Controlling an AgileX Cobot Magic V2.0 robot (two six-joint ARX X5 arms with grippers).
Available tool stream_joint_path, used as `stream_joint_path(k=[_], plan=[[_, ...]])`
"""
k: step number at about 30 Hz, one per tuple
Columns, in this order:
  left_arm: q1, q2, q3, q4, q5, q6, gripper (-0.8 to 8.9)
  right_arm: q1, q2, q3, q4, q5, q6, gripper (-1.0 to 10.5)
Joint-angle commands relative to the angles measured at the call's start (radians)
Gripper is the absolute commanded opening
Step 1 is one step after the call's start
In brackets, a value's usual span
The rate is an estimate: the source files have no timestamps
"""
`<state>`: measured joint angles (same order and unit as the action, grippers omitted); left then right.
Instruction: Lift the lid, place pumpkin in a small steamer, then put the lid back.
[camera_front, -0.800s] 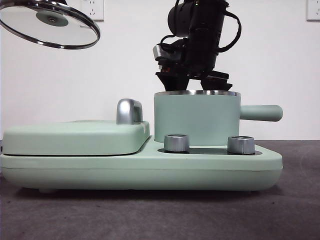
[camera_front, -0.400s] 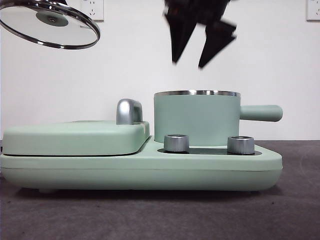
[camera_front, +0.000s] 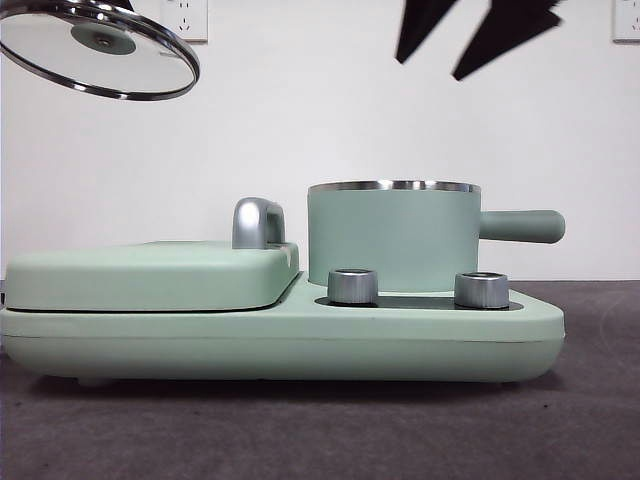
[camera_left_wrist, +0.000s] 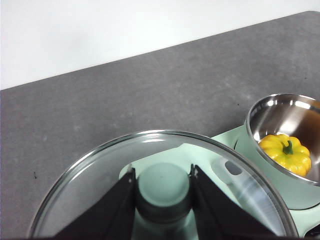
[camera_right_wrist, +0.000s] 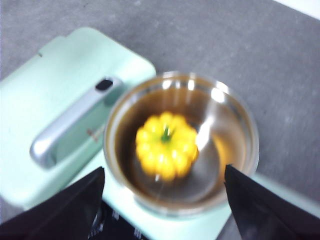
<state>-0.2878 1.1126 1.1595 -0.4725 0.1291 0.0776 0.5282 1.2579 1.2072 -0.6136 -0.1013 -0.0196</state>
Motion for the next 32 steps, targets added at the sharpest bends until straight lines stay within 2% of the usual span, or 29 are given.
stream_joint_path(k=[1,5,12,15,22,32], plan=[[-0.011,0.006,0.015,0.023,0.002,0.000,0.16,0.005,-0.071,-0.107,0.023,0.006,0.049,3.7],[-0.035,0.023,0.015,0.020,0.002,0.000,0.16,0.005,-0.194,-0.239,0.024,0.039,0.084,3.7],[-0.098,0.096,0.015,0.049,0.002,-0.031,0.16,0.009,-0.420,-0.428,0.060,0.128,0.092,3.7],[-0.137,0.140,0.015,0.084,0.002,-0.031,0.16,0.009,-0.506,-0.483,0.051,0.137,0.093,3.7],[-0.250,0.264,0.016,0.311,0.002,-0.018,0.16,0.009,-0.626,-0.553,-0.026,0.159,0.144,3.7],[-0.367,0.422,0.030,0.603,0.002,-0.018,0.16,0.009,-0.632,-0.589,-0.056,0.161,0.179,3.7]])
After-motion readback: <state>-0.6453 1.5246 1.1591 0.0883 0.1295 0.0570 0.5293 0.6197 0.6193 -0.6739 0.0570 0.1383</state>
